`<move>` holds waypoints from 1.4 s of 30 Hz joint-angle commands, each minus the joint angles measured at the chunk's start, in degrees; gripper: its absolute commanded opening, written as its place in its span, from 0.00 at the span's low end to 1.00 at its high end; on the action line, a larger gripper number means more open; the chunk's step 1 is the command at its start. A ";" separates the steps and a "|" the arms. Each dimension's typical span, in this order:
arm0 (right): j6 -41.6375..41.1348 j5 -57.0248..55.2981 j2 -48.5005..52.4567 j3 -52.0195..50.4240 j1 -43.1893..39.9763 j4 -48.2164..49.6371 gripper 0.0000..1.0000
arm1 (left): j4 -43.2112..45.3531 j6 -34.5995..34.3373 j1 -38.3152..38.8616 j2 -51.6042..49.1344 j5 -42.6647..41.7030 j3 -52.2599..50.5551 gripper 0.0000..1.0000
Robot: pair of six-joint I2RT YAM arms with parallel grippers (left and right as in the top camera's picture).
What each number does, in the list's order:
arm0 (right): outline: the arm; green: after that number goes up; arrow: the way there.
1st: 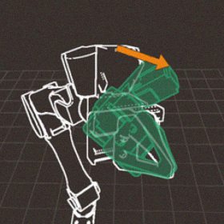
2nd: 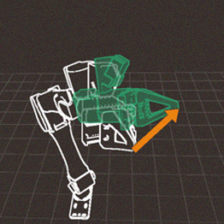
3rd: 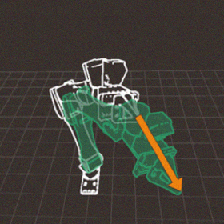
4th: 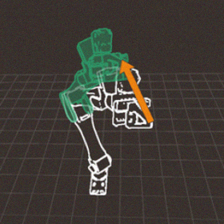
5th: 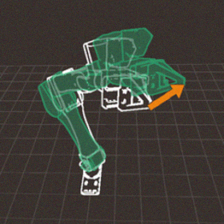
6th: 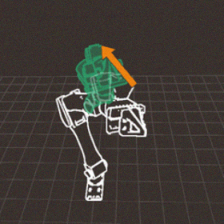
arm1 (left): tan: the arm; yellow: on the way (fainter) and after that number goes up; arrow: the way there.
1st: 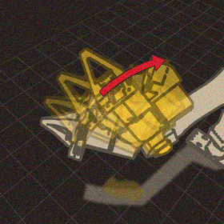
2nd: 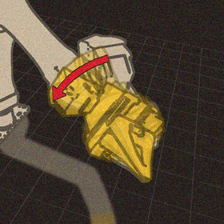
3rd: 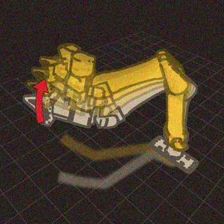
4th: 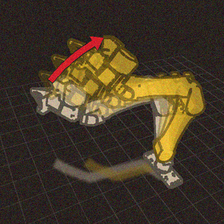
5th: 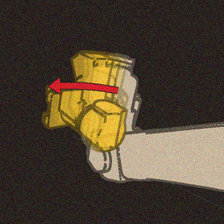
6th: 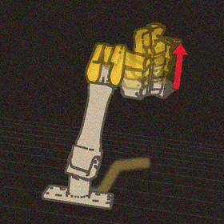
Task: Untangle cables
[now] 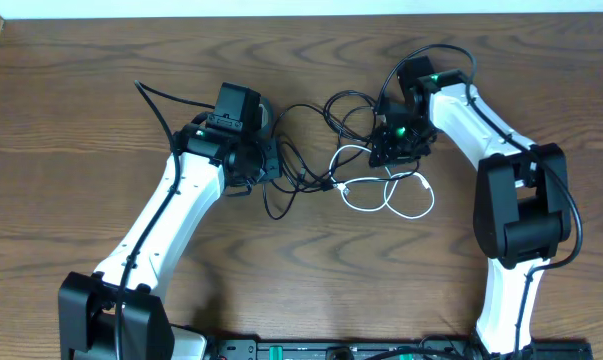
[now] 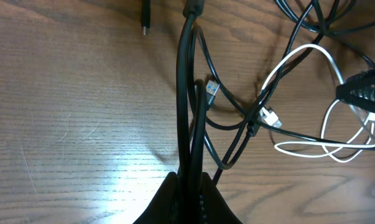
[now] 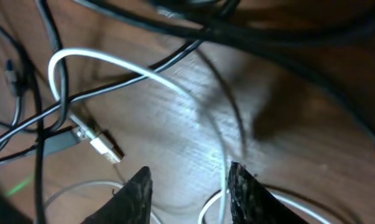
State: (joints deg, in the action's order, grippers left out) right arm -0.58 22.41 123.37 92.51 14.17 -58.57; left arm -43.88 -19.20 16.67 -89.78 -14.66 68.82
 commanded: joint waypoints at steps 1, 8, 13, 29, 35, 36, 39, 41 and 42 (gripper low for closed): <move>-0.02 -2.21 0.09 -0.02 0.17 0.79 0.43 | -0.24 0.94 0.09 0.15 0.79 0.59 0.08; -0.02 -2.58 0.13 -1.09 1.79 -1.49 0.35 | -0.24 0.94 0.09 0.15 0.79 0.59 0.08; -0.72 -8.87 0.13 -3.26 4.13 -0.39 0.11 | -0.24 0.94 0.09 0.15 0.79 0.61 0.07; -5.01 -24.52 -28.39 12.68 2.54 2.69 0.01 | -0.24 0.94 0.09 0.15 0.81 0.61 0.07; -8.66 -34.38 -34.69 12.68 -1.01 -0.26 0.01 | -0.24 0.94 0.09 0.13 0.81 0.59 0.07; -8.81 -31.87 -34.69 12.68 -1.79 -0.85 0.01 | -0.24 0.94 0.09 0.13 0.81 0.61 0.07; -5.01 -15.78 -32.22 12.39 -2.45 -2.49 0.06 | -0.22 0.94 0.09 0.13 0.81 0.59 0.07; -3.15 -11.63 -28.87 12.37 -1.51 -4.00 0.19 | -0.24 0.94 0.09 0.13 0.81 0.59 0.08; -3.15 -11.08 -26.82 12.37 -0.90 -4.85 0.23 | -0.24 0.94 0.09 0.13 0.81 0.59 0.07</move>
State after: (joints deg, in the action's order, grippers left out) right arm -5.82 3.70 91.42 105.30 11.90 -62.08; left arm -43.90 -19.20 16.67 -89.78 -14.66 68.82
